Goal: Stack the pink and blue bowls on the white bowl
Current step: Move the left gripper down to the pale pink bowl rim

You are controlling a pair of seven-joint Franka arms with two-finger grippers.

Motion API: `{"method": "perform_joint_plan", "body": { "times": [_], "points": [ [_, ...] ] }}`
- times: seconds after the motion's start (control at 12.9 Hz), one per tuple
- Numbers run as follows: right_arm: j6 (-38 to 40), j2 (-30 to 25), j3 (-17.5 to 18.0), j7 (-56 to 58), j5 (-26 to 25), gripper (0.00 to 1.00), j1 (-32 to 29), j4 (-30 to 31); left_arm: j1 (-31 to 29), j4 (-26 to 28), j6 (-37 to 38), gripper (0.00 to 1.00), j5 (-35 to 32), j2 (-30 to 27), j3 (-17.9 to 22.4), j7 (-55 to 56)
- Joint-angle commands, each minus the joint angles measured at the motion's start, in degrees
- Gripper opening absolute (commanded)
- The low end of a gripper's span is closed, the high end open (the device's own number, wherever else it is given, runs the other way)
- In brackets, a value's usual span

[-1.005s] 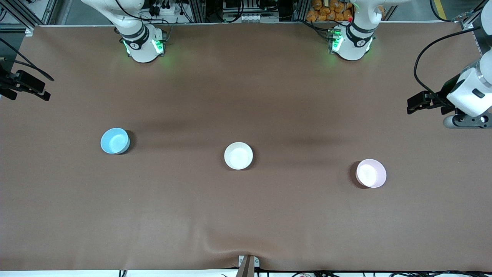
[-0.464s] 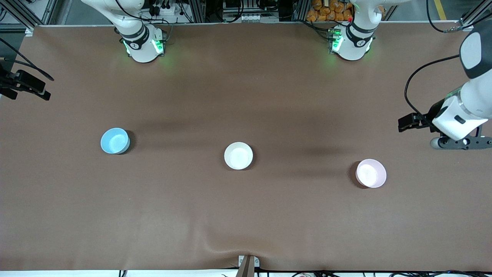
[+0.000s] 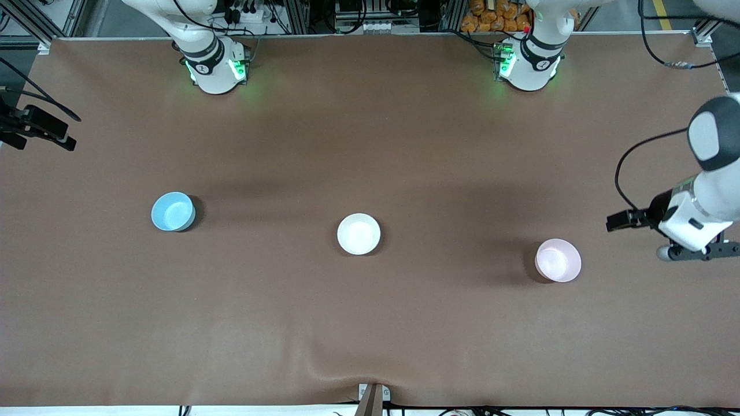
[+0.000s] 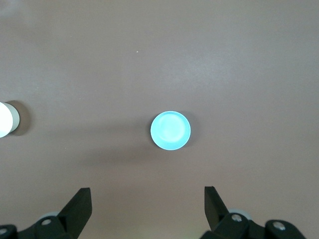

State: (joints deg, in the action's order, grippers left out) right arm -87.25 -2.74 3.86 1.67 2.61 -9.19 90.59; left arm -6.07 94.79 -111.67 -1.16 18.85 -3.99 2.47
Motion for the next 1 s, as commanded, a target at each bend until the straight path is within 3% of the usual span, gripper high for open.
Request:
{"method": "perform_joint_plan", "body": {
  "times": [0.0, 0.39, 0.77, 0.93],
  "points": [
    [0.7, 0.4, 0.5, 0.6, 1.0, 1.00, -1.1, -0.9, -0.6, 4.0, -9.1, 1.00, 0.5, 3.5, -0.3, 0.0],
    [0.7, 0.4, 0.5, 0.6, 1.0, 1.00, -1.2, -0.9, -1.6, 3.8, -15.7, 1.00, 1.1, 10.9, -0.4, 0.9],
    [0.7, 0.4, 0.5, 0.7, 1.0, 1.00, -1.2, -0.9, -1.7, 4.0, -18.8, 1.00, 4.3, 14.6, -0.5, 0.9],
    [0.7, 0.4, 0.5, 0.7, 1.0, 1.00, -1.2, -0.9, -1.8, 3.9, -20.5, 0.86, 4.4, 16.7, -0.6, 1.0]
  ]
}}
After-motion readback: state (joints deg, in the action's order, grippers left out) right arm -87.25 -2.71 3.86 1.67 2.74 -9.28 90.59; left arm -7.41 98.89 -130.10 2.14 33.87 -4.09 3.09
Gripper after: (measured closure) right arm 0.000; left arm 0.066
